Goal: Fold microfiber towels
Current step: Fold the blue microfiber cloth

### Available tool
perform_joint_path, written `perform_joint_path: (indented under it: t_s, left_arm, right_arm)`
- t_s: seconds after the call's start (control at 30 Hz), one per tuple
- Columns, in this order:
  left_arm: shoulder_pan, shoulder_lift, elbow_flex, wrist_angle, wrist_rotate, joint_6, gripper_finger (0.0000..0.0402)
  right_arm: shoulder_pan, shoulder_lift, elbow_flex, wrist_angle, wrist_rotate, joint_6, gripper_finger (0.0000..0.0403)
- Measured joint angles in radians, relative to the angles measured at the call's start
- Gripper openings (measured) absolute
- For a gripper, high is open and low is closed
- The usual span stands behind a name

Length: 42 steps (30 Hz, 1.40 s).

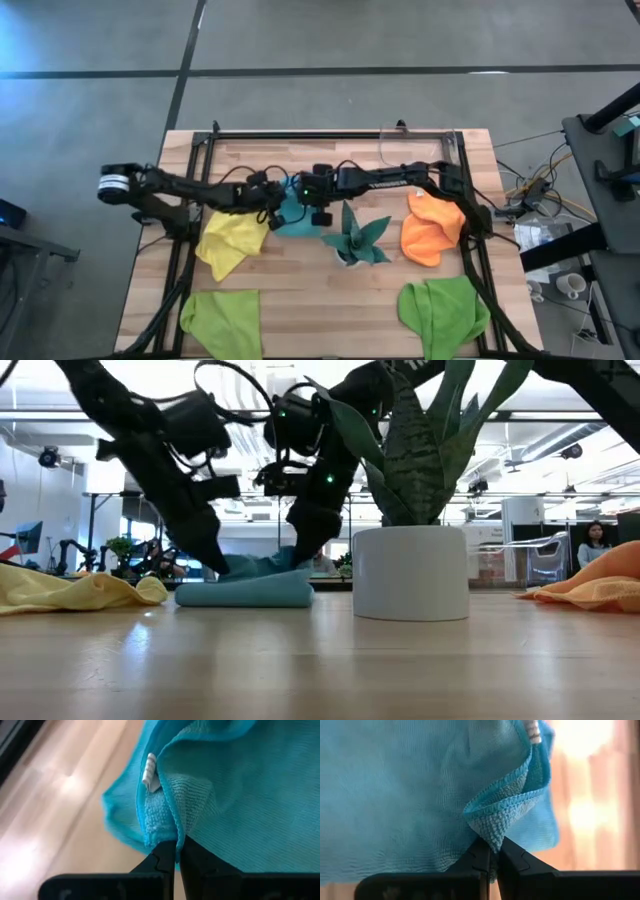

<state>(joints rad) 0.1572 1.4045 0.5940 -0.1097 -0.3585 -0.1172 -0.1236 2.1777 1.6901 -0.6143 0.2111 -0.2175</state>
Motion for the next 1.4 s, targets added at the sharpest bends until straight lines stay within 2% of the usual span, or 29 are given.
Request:
perform_joint_path:
  t_s: [0.33,0.5,0.63,0.77,0.9,1.07,1.13,1.27,1.33,1.4]
  left_arm:
    - [0.097,0.017,0.005,0.043,-0.019,0.052,0.0]
    - [0.128,0.036,0.005,0.1,-0.034,0.072,0.0]
    - [0.144,0.073,0.008,0.142,-0.112,0.068,0.0006]
    - [0.158,0.086,0.022,0.146,-0.156,0.081,0.0046]
    - [0.174,0.072,0.049,0.142,-0.209,0.108,0.0106]
    - [0.182,0.001,0.085,0.014,-0.316,0.151,0.0172]
    - [0.181,-0.055,0.081,-0.001,-0.248,0.14,0.0187]
    - [0.178,-0.142,0.007,0.076,0.112,0.051,0.0195]
    - [0.173,-0.149,-0.051,0.156,0.233,0.025,0.0195]
    - [0.17,-0.134,-0.095,0.228,0.248,-0.007,0.0195]
  right_arm:
    - [-0.061,0.0,-0.049,0.166,-0.008,-0.065,0.0015]
    - [-0.087,0.0,-0.066,0.21,0.002,-0.008,0.0063]
    - [-0.095,0.0,-0.068,0.245,0.07,0.021,0.0115]
    - [-0.1,0.0,-0.068,0.258,0.185,0.031,0.0145]
    - [-0.118,0.0,-0.054,0.261,0.201,0.063,0.0154]
    - [-0.139,-0.006,-0.042,0.224,0.202,0.113,0.0169]
    - [-0.14,-0.022,-0.042,0.214,0.202,0.113,0.0172]
    - [-0.126,-0.065,-0.042,0.202,0.172,0.078,0.0173]
    - [-0.12,-0.08,-0.041,0.201,0.084,0.08,0.0173]
    - [-0.119,-0.081,-0.041,0.203,-0.037,0.131,0.0173]
